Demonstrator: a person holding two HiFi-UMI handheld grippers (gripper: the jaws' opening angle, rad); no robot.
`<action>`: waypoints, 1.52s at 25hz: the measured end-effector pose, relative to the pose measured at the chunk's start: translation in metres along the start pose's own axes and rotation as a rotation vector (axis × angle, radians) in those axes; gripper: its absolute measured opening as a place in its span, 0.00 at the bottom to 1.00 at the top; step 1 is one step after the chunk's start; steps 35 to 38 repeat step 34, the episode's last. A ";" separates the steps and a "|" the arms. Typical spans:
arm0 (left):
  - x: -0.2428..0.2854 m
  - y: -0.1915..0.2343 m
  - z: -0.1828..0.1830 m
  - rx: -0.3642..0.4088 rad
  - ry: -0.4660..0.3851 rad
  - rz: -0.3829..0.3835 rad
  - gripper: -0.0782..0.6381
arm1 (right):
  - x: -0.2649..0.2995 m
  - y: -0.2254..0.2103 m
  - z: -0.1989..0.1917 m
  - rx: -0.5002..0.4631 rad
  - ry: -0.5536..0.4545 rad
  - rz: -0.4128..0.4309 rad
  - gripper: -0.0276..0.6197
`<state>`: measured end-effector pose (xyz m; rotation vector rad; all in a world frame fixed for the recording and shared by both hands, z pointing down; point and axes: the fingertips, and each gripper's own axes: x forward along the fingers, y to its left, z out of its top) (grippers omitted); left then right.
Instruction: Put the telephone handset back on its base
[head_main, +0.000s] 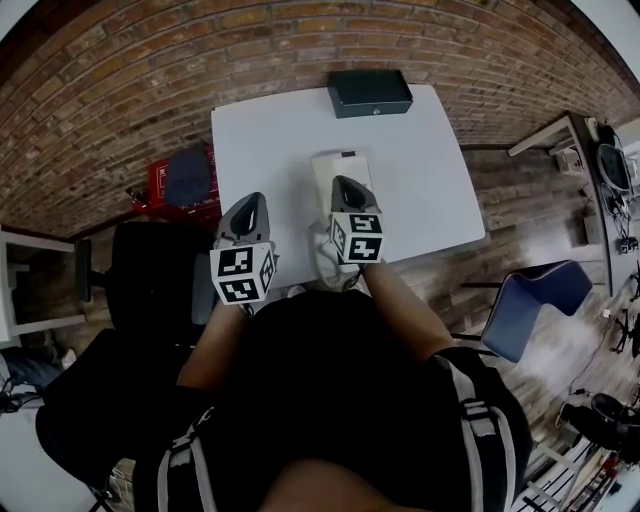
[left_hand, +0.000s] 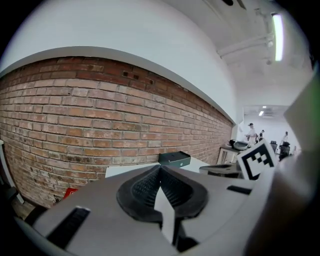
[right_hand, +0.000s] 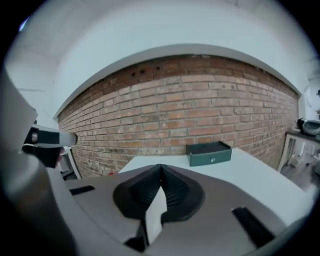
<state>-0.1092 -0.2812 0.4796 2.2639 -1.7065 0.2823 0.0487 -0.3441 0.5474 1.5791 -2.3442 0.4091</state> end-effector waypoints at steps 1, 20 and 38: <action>0.001 -0.002 0.003 0.002 -0.008 -0.005 0.11 | -0.009 -0.002 0.014 -0.030 -0.051 -0.017 0.04; -0.003 -0.056 0.039 0.055 -0.101 -0.085 0.11 | -0.101 -0.008 0.099 -0.045 -0.351 0.003 0.04; -0.005 -0.058 0.040 0.046 -0.109 -0.083 0.11 | -0.106 -0.002 0.095 -0.045 -0.359 0.020 0.04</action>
